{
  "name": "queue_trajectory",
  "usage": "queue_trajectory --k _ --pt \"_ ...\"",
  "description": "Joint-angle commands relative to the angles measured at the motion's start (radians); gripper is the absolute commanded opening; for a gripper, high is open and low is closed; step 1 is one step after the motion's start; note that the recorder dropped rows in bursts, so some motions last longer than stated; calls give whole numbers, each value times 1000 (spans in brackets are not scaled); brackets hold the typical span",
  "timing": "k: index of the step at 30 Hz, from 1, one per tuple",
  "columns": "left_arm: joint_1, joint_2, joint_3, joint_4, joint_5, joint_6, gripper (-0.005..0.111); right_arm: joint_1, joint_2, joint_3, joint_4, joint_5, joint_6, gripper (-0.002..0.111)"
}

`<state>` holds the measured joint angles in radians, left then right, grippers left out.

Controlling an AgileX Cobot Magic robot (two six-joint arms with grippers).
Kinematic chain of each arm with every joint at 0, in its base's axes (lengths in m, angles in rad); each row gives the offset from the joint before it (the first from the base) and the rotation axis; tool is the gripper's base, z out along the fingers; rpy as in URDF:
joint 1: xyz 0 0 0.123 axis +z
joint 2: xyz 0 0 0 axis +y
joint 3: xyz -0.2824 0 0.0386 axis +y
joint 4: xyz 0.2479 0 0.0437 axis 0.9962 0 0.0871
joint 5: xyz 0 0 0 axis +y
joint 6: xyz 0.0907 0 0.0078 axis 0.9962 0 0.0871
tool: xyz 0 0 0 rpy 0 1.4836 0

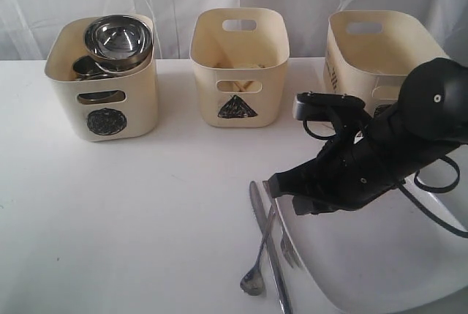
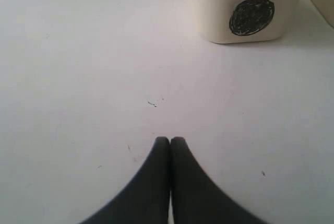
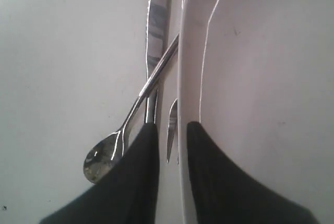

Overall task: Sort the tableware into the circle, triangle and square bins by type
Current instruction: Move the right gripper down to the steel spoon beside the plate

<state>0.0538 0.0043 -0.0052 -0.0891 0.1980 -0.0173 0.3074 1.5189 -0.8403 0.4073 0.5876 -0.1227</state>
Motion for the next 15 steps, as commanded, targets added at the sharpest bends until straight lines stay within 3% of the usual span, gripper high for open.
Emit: queue_trajectory --k 1,8,15 --pt "3 -4 5 -6 -4 -4 0 2 -9 6 31 -9 -6 20" --pt "3 -4 5 -6 -4 -4 0 35 -9 6 62 -13 -12 20" --pt "3 -4 5 -6 -4 -4 0 144 -3 6 85 -37 -12 20"
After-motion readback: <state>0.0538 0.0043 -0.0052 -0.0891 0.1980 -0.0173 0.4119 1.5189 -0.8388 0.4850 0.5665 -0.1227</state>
